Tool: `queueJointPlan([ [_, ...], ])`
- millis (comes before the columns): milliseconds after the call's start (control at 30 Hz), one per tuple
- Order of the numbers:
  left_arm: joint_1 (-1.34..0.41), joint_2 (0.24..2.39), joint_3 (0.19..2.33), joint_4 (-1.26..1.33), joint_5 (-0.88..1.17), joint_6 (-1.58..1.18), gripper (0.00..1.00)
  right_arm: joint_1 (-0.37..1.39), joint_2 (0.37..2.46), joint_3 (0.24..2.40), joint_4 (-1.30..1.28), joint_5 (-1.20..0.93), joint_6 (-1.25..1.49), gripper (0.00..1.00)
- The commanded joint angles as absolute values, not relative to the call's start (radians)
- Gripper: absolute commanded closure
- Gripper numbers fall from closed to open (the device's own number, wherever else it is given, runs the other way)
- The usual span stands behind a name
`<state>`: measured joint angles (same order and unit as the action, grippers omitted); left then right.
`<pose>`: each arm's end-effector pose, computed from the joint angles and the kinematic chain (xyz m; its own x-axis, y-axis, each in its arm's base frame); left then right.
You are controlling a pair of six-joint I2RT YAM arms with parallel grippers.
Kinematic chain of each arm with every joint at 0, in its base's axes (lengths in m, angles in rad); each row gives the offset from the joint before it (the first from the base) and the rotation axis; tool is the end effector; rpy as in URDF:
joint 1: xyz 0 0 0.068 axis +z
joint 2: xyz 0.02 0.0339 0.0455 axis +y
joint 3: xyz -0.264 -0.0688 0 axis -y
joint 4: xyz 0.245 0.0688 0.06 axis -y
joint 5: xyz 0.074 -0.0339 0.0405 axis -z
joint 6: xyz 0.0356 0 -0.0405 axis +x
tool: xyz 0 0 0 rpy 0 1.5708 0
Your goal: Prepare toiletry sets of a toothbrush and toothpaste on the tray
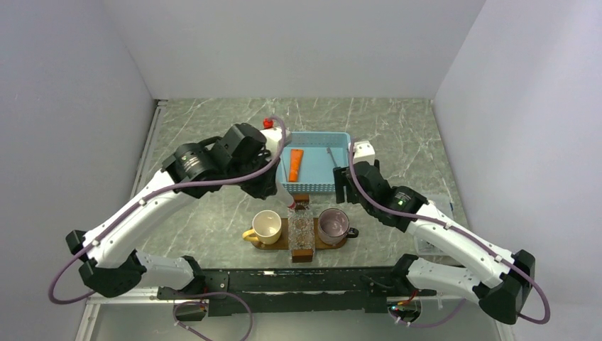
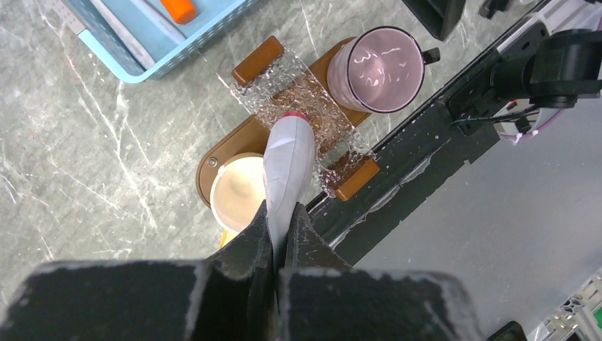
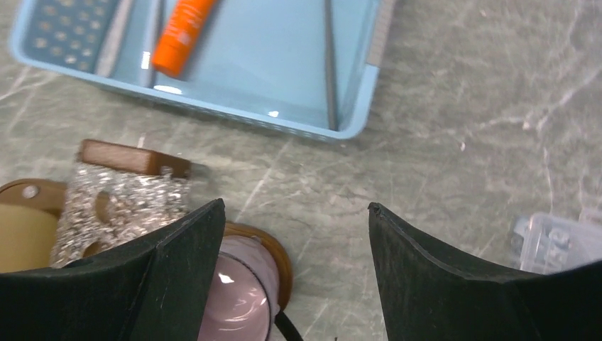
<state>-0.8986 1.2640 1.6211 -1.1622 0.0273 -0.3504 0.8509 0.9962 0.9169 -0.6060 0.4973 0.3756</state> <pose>0.1392 -0.1765 0.4280 -0.6942 0.3212 -0.6442 0.5916 0.7644 -0.2564 0.1493 0.1445 0.3089 -0.5413 -0.1283 -0.8310 -0.2351 0.9720 0.0031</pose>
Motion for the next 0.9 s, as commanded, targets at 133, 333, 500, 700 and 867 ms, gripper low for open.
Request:
queueJointPlan([
  [133, -1.020, 1.416, 1.809, -1.213, -0.129, -0.313, 1.00, 0.739, 0.950, 0.817, -0.570, 0.472, 0.521, 0.24],
  [333, -1.099, 1.559, 1.949, -1.311, -0.262, -0.291, 1.00, 0.715, 0.942, 0.762, -0.561, 0.476, 0.587, 0.23],
  [500, -1.114, 1.609, 1.944, -1.312, -0.328, -0.287, 1.00, 0.713, 0.925, 0.732, -0.546, 0.452, 0.600, 0.21],
  [700, -1.114, 1.638, 1.919, -1.280, -0.345, -0.284, 1.00, 0.714, 0.899, 0.693, -0.515, 0.432, 0.597, 0.21],
  [867, -1.114, 1.652, 1.889, -1.249, -0.313, -0.290, 1.00, 0.714, 0.892, 0.675, -0.508, 0.431, 0.597, 0.21],
])
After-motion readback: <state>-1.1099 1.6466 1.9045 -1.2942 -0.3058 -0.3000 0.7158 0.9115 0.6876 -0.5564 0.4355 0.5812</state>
